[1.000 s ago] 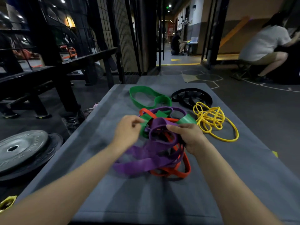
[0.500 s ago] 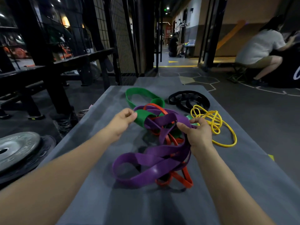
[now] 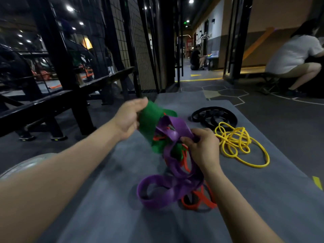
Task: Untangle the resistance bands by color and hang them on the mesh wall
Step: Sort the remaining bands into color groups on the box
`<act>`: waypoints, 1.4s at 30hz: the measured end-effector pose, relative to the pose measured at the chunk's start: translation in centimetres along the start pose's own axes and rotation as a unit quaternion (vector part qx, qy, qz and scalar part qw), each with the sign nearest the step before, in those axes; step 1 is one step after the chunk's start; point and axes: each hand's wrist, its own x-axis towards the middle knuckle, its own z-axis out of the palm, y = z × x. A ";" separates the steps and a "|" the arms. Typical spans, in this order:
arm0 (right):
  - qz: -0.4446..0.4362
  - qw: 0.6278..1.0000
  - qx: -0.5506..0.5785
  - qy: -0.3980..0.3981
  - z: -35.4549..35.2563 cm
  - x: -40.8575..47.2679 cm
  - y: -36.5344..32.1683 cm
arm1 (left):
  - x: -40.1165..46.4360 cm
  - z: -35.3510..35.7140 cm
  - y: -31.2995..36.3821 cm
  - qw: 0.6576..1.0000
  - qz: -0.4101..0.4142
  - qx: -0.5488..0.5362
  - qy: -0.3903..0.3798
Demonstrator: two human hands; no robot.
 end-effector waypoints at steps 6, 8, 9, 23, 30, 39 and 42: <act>0.011 0.991 -0.068 -0.118 0.4 -1.4 0.0 | -4.1 0.2 -6.7 0.990 -0.125 0.032 -0.048; 0.014 0.987 -0.078 -0.143 0.4 -1.5 -0.1 | -4.2 0.4 -6.8 0.994 -0.100 -0.019 -0.026; 0.015 0.984 -0.085 -0.157 0.6 -1.4 0.0 | -4.1 0.7 -6.8 0.996 -0.082 -0.042 -0.018; 0.096 0.945 0.212 -0.230 -0.8 -1.2 -0.1 | -3.5 1.0 -5.6 0.923 0.032 0.340 -0.179; 0.123 0.909 0.327 -0.228 -1.4 -1.2 0.8 | -2.9 2.0 -4.8 0.866 0.090 0.444 -0.212; 0.104 0.900 0.318 -0.278 -2.0 -0.6 0.8 | -2.9 2.1 -6.8 0.820 0.104 0.539 -0.164; 0.093 0.921 0.260 -0.276 -2.1 -0.7 0.0 | -3.2 1.9 -7.0 0.835 0.084 0.528 -0.129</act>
